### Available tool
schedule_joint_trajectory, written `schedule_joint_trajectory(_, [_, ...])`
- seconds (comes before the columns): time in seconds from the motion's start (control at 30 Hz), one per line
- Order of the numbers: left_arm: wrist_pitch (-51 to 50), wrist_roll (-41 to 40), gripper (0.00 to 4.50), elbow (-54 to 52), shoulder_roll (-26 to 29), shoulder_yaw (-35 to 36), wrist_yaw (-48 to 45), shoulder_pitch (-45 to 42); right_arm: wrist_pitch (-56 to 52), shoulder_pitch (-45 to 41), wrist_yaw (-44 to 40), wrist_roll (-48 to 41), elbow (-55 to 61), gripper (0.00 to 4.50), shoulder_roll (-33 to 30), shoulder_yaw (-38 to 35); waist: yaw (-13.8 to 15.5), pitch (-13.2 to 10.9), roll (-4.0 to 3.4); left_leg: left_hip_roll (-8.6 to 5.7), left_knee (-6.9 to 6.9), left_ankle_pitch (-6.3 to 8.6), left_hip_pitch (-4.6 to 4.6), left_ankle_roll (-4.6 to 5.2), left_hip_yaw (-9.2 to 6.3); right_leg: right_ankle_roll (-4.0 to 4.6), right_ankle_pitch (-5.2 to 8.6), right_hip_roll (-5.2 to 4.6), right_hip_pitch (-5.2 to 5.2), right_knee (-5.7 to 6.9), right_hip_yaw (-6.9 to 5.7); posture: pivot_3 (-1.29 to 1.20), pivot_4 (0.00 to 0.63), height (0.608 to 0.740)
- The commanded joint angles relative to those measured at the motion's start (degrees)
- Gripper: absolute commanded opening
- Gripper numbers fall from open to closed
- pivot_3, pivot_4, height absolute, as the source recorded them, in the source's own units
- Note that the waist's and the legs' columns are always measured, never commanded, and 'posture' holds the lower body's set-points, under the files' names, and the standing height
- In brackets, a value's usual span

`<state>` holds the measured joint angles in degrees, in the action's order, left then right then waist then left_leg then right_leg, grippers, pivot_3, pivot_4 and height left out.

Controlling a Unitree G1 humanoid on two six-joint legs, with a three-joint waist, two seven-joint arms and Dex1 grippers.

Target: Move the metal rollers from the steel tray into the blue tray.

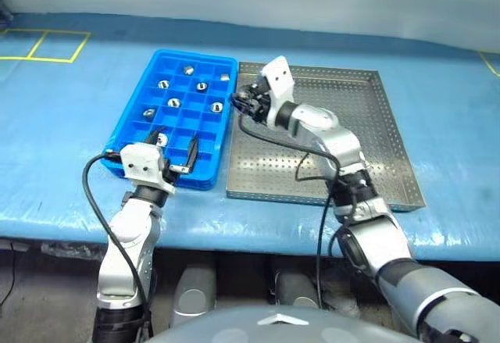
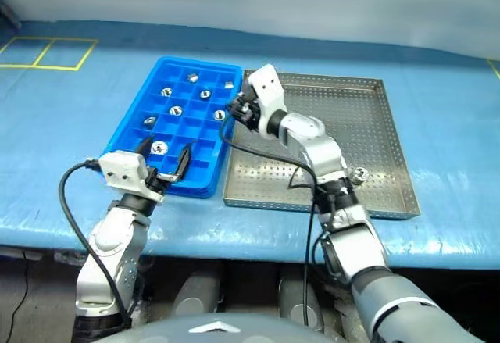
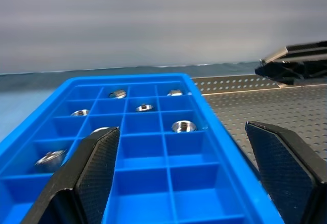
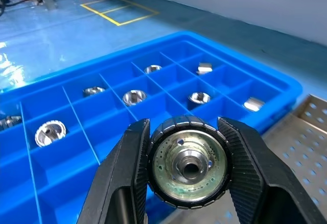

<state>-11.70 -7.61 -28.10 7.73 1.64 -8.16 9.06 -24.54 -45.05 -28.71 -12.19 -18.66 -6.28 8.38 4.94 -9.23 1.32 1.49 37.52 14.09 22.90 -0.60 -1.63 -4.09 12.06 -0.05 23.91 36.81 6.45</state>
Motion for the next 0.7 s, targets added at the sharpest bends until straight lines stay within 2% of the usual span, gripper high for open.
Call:
schedule_joint_trajectory(0.03, [1.8, 1.2, 4.34, -5.2, -1.2, 0.6, 2.3, 2.5, 4.4, -4.0, 0.6, 1.4, -5.2, 1.72, 2.1, -0.7, 1.4, 0.0, 0.00, 0.01, -0.02, 0.01, 0.00, -0.01, -0.02, 0.03, 0.02, 0.00, 0.01, 0.00, -0.06, 0.47, 0.150, 0.740])
schedule_joint_trajectory(0.33, [2.5, 3.5, 4.34, -7.9, -2.9, 0.7, 5.5, 7.4, 8.4, -9.2, 2.9, 5.5, -19.2, 1.72, 5.9, -0.8, 7.5, 0.0, -0.01, 0.03, -0.37, -0.07, 0.07, -0.18, -0.09, 0.27, 0.16, -0.03, 0.28, 0.03, -0.26, 0.58, 0.150, 0.740])
schedule_joint_trajectory(0.7, [1.0, 6.2, 4.34, -8.0, -1.8, 0.2, 5.6, 9.1, 13.9, -13.1, 9.2, 10.2, -31.6, 1.72, 6.5, -1.8, 16.3, 0.0, -0.02, 0.14, -0.46, -0.19, 0.78, -0.60, -0.22, 0.37, 0.17, 0.11, 1.04, 0.08, -0.44, 0.61, 0.150, 0.740])
